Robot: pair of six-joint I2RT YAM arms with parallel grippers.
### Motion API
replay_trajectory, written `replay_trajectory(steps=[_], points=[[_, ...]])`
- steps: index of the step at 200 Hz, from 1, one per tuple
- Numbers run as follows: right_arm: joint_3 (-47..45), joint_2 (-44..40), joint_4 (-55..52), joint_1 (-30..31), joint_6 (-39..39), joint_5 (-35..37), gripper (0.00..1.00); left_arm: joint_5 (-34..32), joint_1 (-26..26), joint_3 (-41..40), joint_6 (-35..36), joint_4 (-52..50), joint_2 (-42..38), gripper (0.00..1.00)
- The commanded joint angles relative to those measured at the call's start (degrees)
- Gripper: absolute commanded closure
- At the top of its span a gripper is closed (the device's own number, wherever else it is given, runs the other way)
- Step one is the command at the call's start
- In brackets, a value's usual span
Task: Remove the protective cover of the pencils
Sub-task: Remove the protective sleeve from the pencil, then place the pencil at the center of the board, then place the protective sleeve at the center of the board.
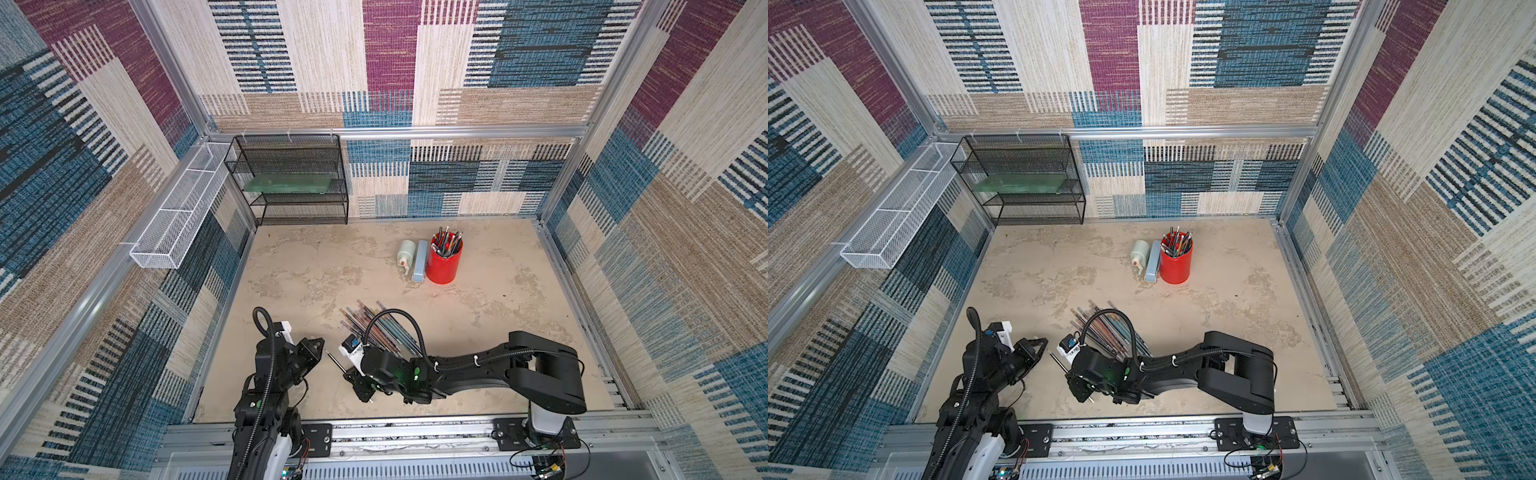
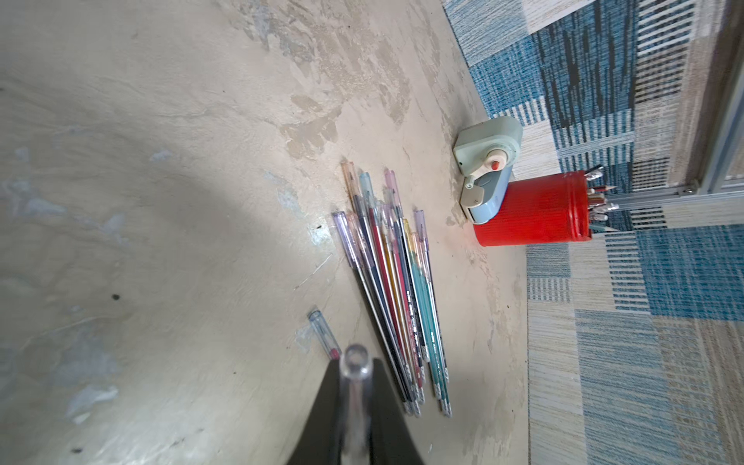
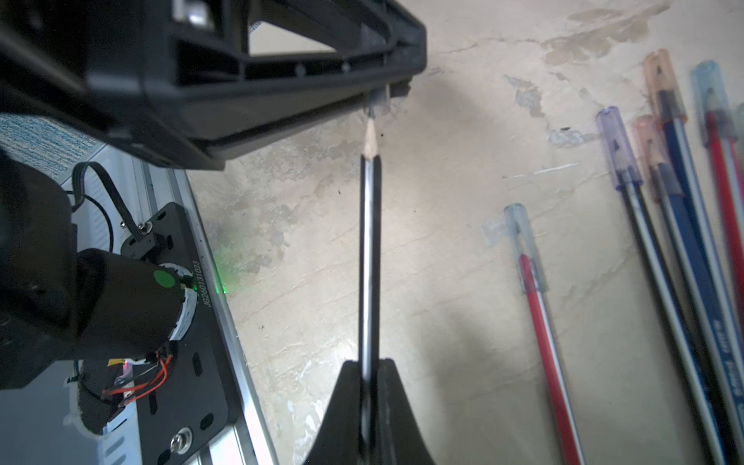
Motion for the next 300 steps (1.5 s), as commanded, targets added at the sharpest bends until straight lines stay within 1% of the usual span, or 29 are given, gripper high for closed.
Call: replay_trajectory(steps=[1,20,51,78,96,121,176,228,258,300], points=[[-1.13,-1.25,3.2,0.26,0.29,0.92,1.0,-2.73,0.12,0.98,-0.22,2.88,2.31,1.0],[-2.17,-1.7,3.05,0.1,0.81,1.92,1.0,-4.4,0.12,2.37,1.12,3.24,5.48,1.0],[-1.81,-0.16,2.58,0.33,1.52,2.84,1.0,-9.22,0.12,3.55,3.46,1.68,11.14,1.0],[2.59,3.48,-2.12,0.38,1.77,3.16,1.0,-13.29,0.12,5.74,4.89,-0.44,15.94,1.0],[5.91,6.31,-5.52,0.34,1.44,3.11,1.0,-14.36,0.12,6.38,5.14,0.98,18.16,1.0],[9.46,9.2,-8.62,0.34,1.47,2.8,1.0,-18.72,0.12,7.82,5.21,0.36,21.21,1.0],[13.66,12.1,-12.73,-0.18,2.39,2.8,1.0,-17.72,0.12,9.57,4.71,4.14,28.55,1.0],[15.53,14.14,-15.47,-0.71,3.58,2.9,1.0,-21.77,0.12,13.3,6.25,3.0,34.87,1.0],[15.06,14.29,-16.07,-0.8,4.14,4.04,0.95,-21.87,0.12,15.23,7.33,5.11,40.34,1.0],[14.91,14.27,-16.06,-0.67,4.73,3.77,0.86,-21.42,0.12,20.31,8.74,3.9,48.39,1.0]])
